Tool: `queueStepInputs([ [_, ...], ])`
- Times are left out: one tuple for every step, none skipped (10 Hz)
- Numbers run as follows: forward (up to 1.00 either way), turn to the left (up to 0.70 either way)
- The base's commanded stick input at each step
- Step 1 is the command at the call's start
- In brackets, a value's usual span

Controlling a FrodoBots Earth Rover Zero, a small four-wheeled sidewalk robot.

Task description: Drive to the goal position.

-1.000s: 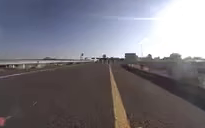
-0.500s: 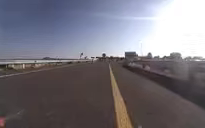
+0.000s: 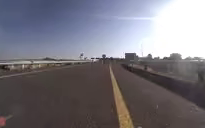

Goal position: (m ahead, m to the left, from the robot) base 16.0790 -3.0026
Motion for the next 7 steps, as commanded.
queueStepInputs([
  [0.70, 0.00],
  [0.70, 0.00],
  [0.70, 0.00],
  [0.70, 0.00],
  [0.70, 0.00],
  [0.70, 0.00],
  [0.70, 0.00],
])
